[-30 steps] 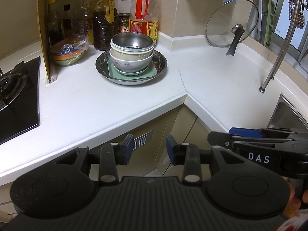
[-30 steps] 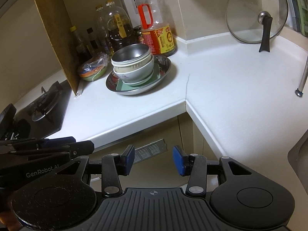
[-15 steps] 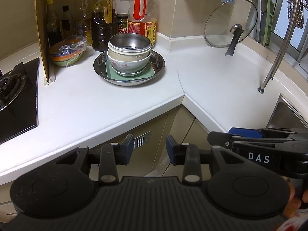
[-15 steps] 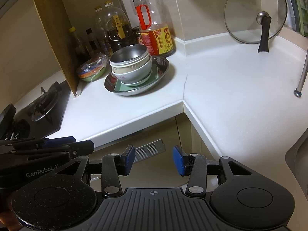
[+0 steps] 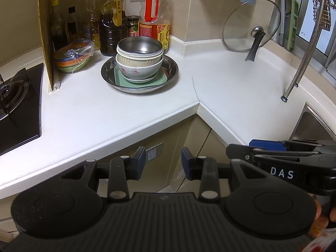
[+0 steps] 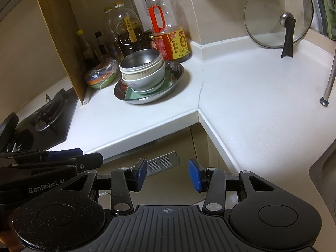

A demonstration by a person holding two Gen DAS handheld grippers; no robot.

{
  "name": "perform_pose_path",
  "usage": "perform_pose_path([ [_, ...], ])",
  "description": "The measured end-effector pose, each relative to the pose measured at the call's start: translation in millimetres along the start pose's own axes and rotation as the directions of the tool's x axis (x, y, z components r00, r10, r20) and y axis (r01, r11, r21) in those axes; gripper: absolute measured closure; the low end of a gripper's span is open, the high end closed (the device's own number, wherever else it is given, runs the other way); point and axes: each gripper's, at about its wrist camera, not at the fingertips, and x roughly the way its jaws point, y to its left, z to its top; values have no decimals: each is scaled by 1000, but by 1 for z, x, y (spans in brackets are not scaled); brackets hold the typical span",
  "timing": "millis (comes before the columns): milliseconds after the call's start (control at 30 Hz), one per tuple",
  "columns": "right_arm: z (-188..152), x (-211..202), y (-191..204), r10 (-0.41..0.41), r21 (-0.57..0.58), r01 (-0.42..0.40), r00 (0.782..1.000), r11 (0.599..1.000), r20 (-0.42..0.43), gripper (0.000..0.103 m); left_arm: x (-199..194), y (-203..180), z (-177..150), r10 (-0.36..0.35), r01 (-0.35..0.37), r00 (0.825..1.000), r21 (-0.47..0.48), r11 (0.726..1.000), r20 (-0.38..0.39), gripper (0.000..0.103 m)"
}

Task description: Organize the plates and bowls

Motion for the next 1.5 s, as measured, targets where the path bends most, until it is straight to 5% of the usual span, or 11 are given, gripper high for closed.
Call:
perform_pose_path([
  [1500, 10, 8, -13, 49, -40, -49, 999, 998, -14, 58, 6, -15, 5, 68, -67, 998, -46, 997, 15, 70],
])
